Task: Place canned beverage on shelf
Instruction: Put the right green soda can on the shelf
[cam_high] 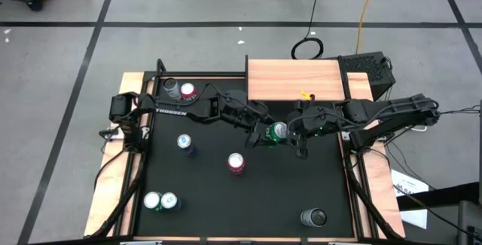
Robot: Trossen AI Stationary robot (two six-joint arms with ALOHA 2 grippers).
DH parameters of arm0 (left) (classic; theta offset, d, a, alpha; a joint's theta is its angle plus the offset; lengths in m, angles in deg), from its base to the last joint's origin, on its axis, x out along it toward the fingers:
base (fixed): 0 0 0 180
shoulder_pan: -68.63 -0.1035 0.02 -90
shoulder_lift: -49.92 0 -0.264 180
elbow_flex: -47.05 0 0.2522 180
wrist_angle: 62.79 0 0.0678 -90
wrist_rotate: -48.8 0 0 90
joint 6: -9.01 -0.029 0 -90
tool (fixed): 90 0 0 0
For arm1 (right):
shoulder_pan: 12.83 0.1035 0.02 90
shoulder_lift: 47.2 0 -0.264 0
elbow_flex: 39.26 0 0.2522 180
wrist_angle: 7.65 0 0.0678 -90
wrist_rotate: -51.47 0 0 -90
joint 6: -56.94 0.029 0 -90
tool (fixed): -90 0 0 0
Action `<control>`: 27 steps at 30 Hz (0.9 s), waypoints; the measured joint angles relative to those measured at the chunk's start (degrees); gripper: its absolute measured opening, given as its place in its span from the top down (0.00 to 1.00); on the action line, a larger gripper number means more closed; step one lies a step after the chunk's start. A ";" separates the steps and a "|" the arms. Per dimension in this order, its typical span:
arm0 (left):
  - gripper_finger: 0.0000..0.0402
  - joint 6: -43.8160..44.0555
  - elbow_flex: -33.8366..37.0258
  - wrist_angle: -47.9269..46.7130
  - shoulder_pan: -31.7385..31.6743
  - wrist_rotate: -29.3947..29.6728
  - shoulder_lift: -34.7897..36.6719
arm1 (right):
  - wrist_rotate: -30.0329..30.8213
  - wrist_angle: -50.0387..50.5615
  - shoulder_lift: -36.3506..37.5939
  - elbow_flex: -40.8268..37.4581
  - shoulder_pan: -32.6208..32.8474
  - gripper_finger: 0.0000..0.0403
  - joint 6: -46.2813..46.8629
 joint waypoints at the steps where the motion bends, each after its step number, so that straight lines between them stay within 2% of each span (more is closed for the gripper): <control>1: 0.02 0.05 0.00 -0.04 0.00 -0.03 -0.18 | 0.00 -0.14 0.02 0.00 0.00 0.31 -0.27; 5: 0.04 0.33 0.00 -0.13 0.00 -0.01 -0.51 | 0.04 0.07 0.00 -0.04 0.00 0.31 -1.06; 14: 0.18 -0.60 0.00 0.31 0.02 0.00 -1.02 | -0.13 -0.62 0.05 -0.07 0.00 0.31 -1.41; 22: 0.19 -1.41 0.07 1.51 -0.08 0.07 -1.13 | 0.93 -0.32 0.11 -0.09 0.03 0.31 -1.07; 27: 0.19 -1.63 0.09 2.17 -0.23 2.35 -1.13 | 3.84 0.23 0.38 -0.09 0.06 0.22 0.28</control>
